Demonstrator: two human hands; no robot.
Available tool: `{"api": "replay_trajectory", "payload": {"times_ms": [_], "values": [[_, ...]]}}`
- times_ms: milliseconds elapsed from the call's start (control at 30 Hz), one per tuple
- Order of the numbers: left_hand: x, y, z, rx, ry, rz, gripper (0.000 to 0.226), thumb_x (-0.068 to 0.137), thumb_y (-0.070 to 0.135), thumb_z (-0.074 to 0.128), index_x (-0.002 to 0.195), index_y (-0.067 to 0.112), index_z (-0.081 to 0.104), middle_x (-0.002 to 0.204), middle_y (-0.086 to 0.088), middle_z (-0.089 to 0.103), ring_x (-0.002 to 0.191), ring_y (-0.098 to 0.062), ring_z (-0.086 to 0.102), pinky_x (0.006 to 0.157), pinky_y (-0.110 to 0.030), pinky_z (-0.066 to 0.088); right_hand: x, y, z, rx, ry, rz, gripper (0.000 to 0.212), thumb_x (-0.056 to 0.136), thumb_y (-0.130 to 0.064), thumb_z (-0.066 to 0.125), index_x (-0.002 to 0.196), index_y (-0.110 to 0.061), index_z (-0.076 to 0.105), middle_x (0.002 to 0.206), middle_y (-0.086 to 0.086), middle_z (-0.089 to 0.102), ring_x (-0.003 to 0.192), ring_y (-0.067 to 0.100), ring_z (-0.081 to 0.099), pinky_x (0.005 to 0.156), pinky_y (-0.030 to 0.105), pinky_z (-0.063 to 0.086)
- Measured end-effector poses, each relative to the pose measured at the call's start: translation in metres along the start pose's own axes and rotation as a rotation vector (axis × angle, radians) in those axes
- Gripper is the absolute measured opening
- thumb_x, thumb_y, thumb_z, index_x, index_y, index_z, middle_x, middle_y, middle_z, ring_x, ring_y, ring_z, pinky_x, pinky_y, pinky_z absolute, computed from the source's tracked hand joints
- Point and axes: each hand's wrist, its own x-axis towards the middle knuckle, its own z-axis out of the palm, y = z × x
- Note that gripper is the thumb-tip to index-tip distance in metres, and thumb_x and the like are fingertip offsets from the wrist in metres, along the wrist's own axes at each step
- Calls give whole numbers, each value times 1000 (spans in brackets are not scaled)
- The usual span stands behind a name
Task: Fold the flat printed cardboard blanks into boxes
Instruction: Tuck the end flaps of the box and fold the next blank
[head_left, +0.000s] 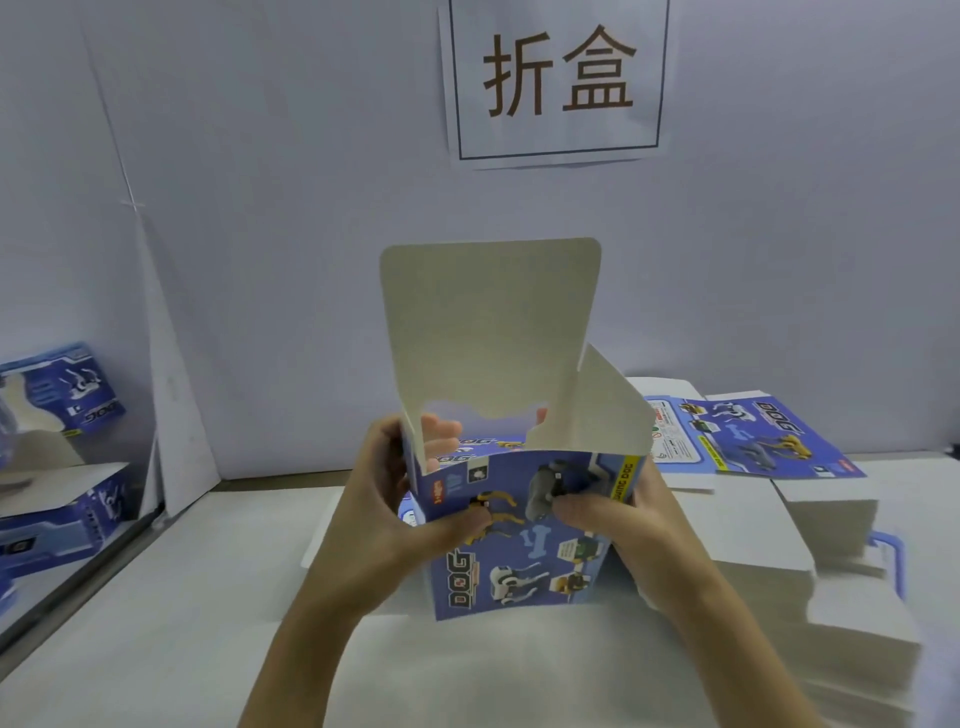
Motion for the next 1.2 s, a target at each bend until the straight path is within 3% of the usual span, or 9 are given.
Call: {"api": "replay_trajectory", "payload": {"times_ms": [133,267,400,533,633,767,900,1067,1200], "values": [[-1,2,-3,-68,-32,-30,77,49,29,83,120,37,55,119,3,67,99,-18,69,66,-24,57,2,-16,6,114,-64,87,74,73,-25,73,139,-8,44,119,18,66,84,5,72,68,15,53],[-2,4,-1,-121,-160,-66,95,62,24,79,144,39,35,117,-4,69,98,-25,70,73,-24,56,4,-23,12,510,27,112,84,67,-70,66,127,-12,60,124,16,65,107,23,67,87,31,56],[-2,9,7,-206,-216,-99,103,63,37,81,149,35,25,131,-4,62,110,-25,66,80,-27,55,8,-20,10,568,269,97,41,90,-38,45,112,-10,65,111,18,67,94,29,65,69,33,58],[-4,27,19,-450,-284,-184,64,78,67,56,124,24,64,124,0,67,112,-18,65,82,-24,54,8,-27,9,518,195,115,32,80,-41,56,95,-17,69,98,12,66,86,26,64,66,32,55],[-4,30,29,-368,-126,-331,60,57,71,55,92,27,78,104,-6,75,90,-23,73,67,-26,57,7,-28,15,528,154,116,37,77,-48,52,76,-21,77,81,7,73,72,20,72,59,25,56],[-6,36,33,-368,-27,-327,41,54,53,73,83,23,78,89,-9,76,72,-22,74,52,-24,54,6,-25,18,538,160,95,33,78,-44,53,70,-23,77,76,3,74,70,17,73,58,24,55],[-6,38,35,-357,15,-280,53,61,33,78,109,14,64,91,-11,75,70,-25,73,51,-25,54,11,-26,18,499,134,72,23,74,-32,55,73,-17,74,75,9,71,64,18,69,57,24,54],[-5,28,36,-303,139,-308,17,82,15,61,99,18,64,90,-11,75,73,-28,73,50,-29,56,9,-18,16,399,42,120,37,69,-13,56,105,-16,58,82,2,72,72,19,72,57,25,55],[-5,26,34,-255,167,-327,29,88,0,44,100,20,61,79,-2,75,66,-21,72,45,-21,51,8,-9,15,320,31,141,47,63,-4,50,106,-21,58,84,-1,73,80,22,73,59,27,55]]}}
